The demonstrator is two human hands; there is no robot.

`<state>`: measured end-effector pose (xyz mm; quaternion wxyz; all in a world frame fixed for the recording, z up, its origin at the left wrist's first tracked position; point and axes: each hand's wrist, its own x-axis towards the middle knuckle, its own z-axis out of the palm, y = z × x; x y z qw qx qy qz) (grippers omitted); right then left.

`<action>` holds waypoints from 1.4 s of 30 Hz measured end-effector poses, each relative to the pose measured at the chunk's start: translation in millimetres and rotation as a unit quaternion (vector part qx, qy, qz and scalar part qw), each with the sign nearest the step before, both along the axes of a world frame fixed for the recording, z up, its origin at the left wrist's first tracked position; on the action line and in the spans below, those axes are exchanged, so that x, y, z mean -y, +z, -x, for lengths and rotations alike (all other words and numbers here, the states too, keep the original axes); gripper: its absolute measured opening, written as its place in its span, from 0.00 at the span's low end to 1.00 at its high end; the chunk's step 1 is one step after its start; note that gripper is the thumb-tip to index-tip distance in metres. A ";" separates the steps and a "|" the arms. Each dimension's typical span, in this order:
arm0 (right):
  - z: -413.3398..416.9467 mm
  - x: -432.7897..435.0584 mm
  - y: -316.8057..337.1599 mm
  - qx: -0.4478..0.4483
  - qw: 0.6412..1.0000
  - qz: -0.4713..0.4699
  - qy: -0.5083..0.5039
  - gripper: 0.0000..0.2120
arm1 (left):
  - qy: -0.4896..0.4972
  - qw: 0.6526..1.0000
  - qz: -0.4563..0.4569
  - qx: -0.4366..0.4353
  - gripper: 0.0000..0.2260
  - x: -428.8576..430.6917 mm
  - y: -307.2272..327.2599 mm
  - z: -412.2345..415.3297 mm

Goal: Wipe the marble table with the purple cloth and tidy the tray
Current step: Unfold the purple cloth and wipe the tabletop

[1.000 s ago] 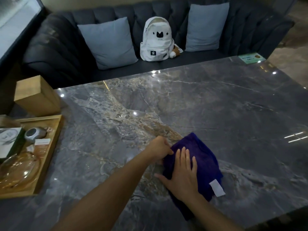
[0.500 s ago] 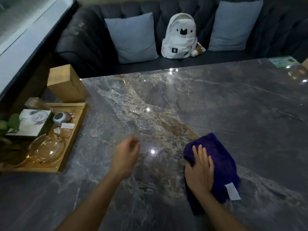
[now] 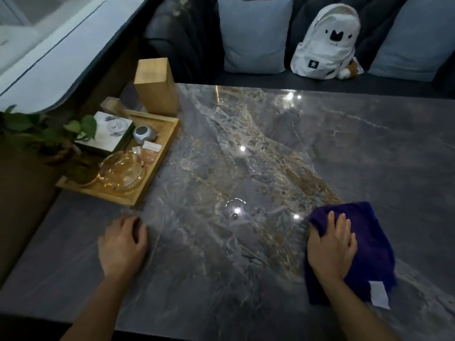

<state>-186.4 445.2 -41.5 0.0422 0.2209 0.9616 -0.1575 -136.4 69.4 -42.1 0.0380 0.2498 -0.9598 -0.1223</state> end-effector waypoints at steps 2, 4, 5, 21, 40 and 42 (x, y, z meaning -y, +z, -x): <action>2.5 3.8 0.0 0.004 1.000 -0.004 -0.011 0.29 | 0.002 0.999 -0.017 0.044 0.20 -4.8 -0.3 -0.9; 5.3 6.9 0.3 0.007 1.000 -0.002 -0.025 0.29 | -0.006 0.998 -0.030 0.062 0.25 -6.9 -0.4 1.1; 7.0 8.0 0.7 0.010 0.999 -0.001 -0.032 0.29 | -0.017 0.997 -0.026 0.070 0.27 -6.8 -1.1 2.4; 33.4 113.4 6.6 -0.001 0.967 0.168 -0.193 0.26 | -0.048 0.994 -0.011 0.094 0.32 0.1 -6.3 1.9; 116.6 220.0 9.6 0.038 0.957 0.141 0.250 0.21 | -0.051 0.992 0.041 0.108 0.28 3.0 -16.2 6.4; 108.6 216.8 20.7 0.052 0.916 0.198 0.345 0.20 | -0.047 0.992 0.043 0.104 0.28 2.6 -16.4 7.2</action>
